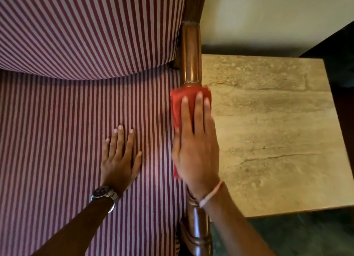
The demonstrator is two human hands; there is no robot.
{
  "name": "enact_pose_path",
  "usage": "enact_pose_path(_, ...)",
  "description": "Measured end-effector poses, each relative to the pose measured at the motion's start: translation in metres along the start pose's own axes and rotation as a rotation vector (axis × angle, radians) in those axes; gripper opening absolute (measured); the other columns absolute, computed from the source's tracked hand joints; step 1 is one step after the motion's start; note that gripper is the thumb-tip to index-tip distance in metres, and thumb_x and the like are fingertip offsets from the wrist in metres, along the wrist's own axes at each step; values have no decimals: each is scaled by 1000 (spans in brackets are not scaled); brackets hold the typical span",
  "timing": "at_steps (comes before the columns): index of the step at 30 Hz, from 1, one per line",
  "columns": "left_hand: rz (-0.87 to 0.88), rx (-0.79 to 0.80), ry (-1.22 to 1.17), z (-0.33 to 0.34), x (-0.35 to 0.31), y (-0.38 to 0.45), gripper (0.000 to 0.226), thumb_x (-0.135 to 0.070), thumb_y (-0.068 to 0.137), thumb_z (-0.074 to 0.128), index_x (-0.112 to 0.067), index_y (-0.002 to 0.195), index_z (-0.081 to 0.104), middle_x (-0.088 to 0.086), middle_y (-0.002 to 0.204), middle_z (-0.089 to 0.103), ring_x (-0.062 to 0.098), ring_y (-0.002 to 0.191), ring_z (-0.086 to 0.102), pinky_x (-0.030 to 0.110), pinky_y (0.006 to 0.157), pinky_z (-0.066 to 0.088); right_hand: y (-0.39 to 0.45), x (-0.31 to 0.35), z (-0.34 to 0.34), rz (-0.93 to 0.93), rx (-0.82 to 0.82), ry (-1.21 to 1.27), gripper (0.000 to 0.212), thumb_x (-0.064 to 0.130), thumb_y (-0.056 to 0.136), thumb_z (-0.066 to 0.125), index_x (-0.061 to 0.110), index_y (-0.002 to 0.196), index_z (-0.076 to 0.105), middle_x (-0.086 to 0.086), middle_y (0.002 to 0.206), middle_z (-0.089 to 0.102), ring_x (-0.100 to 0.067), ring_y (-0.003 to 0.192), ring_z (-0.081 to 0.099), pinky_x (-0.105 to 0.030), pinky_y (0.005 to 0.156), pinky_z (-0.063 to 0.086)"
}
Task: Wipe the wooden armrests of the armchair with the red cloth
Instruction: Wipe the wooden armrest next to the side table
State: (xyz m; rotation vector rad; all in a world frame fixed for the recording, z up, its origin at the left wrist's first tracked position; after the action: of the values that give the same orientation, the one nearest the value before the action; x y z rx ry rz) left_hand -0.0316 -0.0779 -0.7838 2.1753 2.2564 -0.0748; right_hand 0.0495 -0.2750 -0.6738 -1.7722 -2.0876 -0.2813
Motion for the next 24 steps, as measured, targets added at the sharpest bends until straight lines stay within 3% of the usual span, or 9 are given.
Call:
enact_pose_path(4, -30, -42, -22, -21, 5, 21, 65, -43, 101, 36, -9, 155, 29, 23, 164, 25, 36, 153, 24, 55, 122, 27, 68, 18, -32, 4, -87, -48, 65, 31, 106, 36, 17, 163, 7, -15, 172, 3, -31, 160, 2, -51, 128, 21)
enact_pose_path(11, -32, -90, -17, -54, 51, 11, 65, -44, 101, 35, -10, 156, 29, 23, 164, 25, 35, 153, 25, 56, 121, 28, -72, 66, -29, -82, -87, -92, 72, 28, 100, 43, 18, 163, 9, -12, 173, 4, -28, 160, 3, -48, 128, 21)
enact_pose_path(15, -10, -132, -33, -65, 78, 21, 65, -45, 101, 34, -10, 156, 27, 22, 164, 24, 35, 153, 24, 56, 121, 28, 17, 113, -43, -89, -126, -83, 77, 30, 97, 45, 18, 163, 8, -15, 172, 3, -32, 160, 1, -50, 130, 12)
enact_pose_path(18, 19, -163, -82, -62, 83, 38, 65, -44, 101, 36, -10, 156, 28, 22, 164, 25, 34, 153, 25, 54, 123, 27, 71, 123, -57, -20, -210, -152, 71, 27, 100, 40, 17, 163, 9, -17, 172, 6, -33, 160, 4, -52, 129, 16)
enact_pose_path(24, 89, -154, -131, -17, 127, 29, 64, -45, 102, 32, -9, 155, 30, 22, 164, 26, 33, 153, 25, 51, 125, 22, -41, 141, 25, 28, -267, -123, 65, 27, 105, 37, 15, 163, 9, -15, 172, 5, -30, 160, 3, -48, 128, 23)
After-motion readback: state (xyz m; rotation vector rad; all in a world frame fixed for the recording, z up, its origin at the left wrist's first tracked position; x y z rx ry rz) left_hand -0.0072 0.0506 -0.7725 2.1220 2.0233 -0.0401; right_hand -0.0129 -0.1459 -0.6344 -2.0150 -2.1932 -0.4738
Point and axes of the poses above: each hand's wrist, its own y-axis towards the middle knuckle, its own z-axis out of the palm, x = y × z, the point moved 9 cm from there along y, towards the middle knuckle
